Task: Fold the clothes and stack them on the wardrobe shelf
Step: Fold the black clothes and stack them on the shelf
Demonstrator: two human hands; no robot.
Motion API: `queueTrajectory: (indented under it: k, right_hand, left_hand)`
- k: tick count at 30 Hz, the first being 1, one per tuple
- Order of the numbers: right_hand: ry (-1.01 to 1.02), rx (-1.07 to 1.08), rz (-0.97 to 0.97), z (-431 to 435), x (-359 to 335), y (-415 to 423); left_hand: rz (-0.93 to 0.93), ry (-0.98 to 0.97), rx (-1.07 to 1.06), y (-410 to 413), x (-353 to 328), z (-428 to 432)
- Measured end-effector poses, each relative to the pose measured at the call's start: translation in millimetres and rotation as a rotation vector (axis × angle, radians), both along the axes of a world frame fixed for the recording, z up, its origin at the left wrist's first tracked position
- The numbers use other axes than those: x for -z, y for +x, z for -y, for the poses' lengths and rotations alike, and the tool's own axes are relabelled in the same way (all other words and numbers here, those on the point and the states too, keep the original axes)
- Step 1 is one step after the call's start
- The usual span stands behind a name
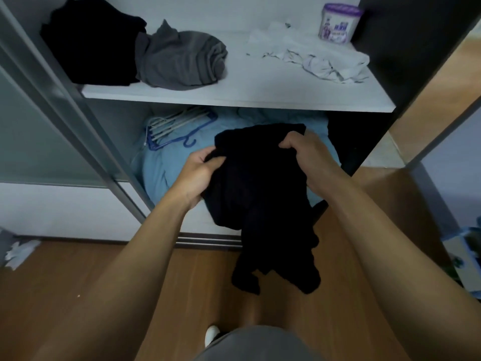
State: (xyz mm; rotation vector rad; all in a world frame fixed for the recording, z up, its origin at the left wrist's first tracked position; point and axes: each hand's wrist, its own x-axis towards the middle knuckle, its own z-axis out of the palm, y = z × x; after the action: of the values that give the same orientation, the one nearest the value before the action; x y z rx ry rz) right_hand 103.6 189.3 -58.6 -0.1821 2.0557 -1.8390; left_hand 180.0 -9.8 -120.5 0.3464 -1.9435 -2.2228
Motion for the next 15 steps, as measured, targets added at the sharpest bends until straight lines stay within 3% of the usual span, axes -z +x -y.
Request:
queueTrajectory:
  k: [4,10,15]
  right_hand:
    - [0.173,-0.037,-0.134,-4,10,-9]
    - [0.174,-0.096,-0.212,-3,14,-8]
    - [0.176,-0.107,-0.288,-3,14,-11]
  left_hand:
    - [-0.046,0.051,-0.065,-1,-25,8]
    - [-0.039,0.079,-0.119,0,-54,7]
    - [0.04,0.013,-0.017,6,-53,17]
